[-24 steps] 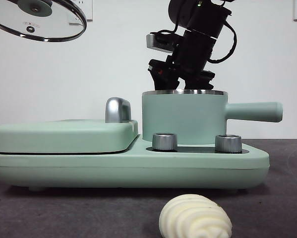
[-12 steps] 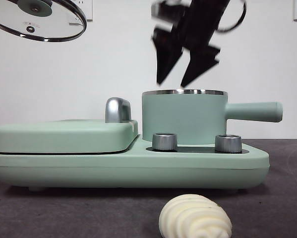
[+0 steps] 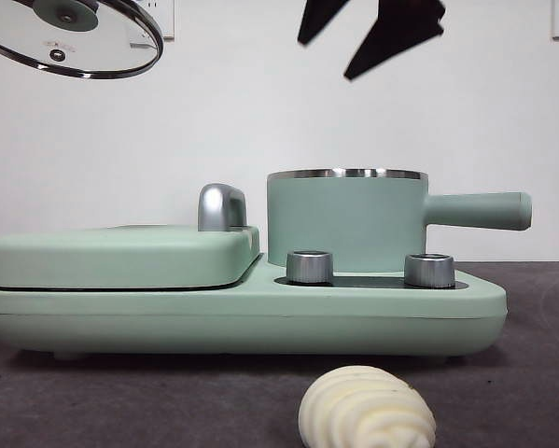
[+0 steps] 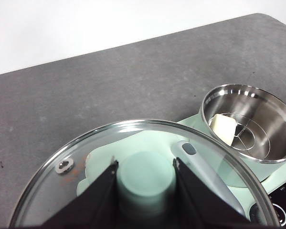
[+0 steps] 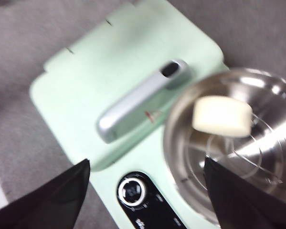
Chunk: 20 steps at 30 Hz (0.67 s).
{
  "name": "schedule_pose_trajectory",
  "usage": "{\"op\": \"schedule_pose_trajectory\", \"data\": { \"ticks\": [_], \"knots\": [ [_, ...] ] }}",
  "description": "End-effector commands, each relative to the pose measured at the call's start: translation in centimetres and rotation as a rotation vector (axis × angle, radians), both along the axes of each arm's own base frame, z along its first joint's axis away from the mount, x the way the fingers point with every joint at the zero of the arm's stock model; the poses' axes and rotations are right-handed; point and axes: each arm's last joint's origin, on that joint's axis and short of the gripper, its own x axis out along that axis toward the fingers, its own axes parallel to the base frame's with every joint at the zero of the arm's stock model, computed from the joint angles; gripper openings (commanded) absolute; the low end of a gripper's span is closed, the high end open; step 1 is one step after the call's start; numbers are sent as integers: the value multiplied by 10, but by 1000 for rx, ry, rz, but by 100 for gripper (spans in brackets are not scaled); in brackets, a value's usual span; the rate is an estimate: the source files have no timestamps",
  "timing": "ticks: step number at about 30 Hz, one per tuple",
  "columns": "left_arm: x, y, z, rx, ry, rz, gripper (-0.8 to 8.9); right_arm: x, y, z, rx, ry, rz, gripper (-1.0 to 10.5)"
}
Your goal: Put the buns in a small steamer
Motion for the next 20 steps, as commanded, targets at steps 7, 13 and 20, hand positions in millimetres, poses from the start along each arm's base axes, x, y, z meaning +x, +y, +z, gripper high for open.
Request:
{"op": "schedule_pose_trajectory", "data": {
  "ticks": [7, 13, 20],
  "knots": [
    [1, 0, 8, -19, -40, -2, 11, -60, -6, -27, 52, -130, 142, 378],
    [1, 0, 8, -19, -40, -2, 12, -89, -4, -58, 37, -202, 277, 378],
    [1, 0, 8, -19, -40, -2, 11, -114, 8, -107, -81, -172, 388, 378]
  ]
}}
